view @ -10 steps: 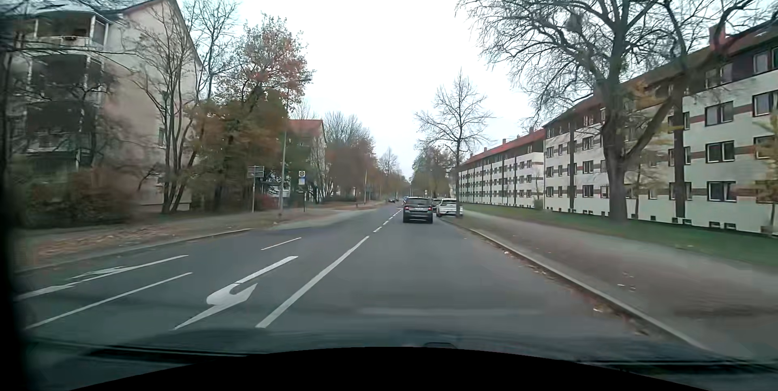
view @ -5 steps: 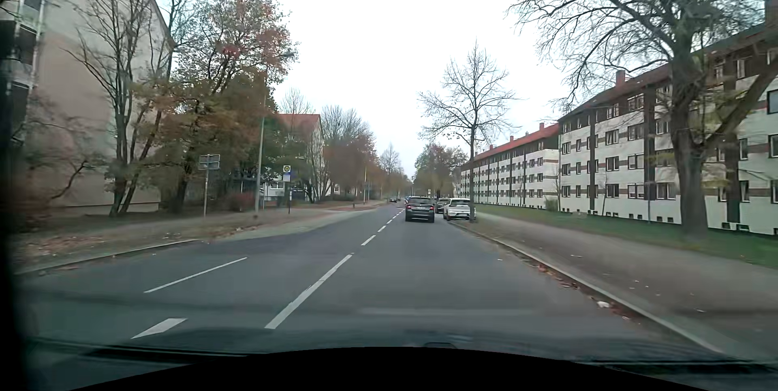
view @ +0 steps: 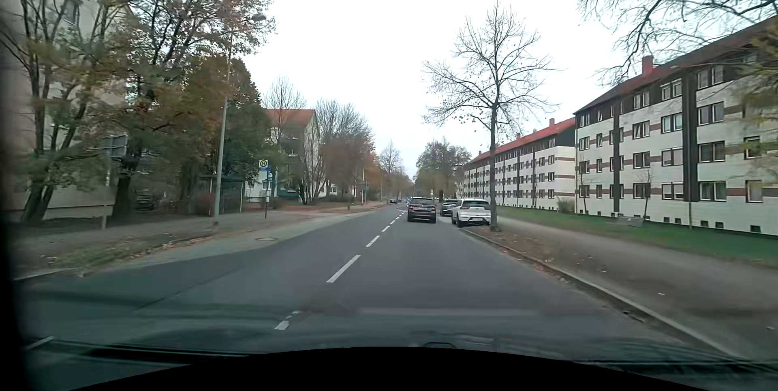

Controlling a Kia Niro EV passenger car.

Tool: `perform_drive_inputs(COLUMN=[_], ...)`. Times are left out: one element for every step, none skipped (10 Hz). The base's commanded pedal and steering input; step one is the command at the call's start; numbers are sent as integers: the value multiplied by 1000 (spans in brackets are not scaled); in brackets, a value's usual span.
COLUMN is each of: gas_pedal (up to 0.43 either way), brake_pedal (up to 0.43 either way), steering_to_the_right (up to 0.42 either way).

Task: Follow the waypoints while adhering to traffic rules and regulations

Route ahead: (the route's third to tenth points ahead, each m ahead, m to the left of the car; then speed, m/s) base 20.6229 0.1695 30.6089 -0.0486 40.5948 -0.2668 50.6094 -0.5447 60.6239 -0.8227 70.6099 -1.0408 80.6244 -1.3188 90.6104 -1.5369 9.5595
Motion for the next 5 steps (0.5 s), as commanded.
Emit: perform_drive_inputs(gas_pedal=[197,197,197,197,189], brake_pedal=[0,0,0,0,0], steering_to_the_right=[0,1,4,6,8])
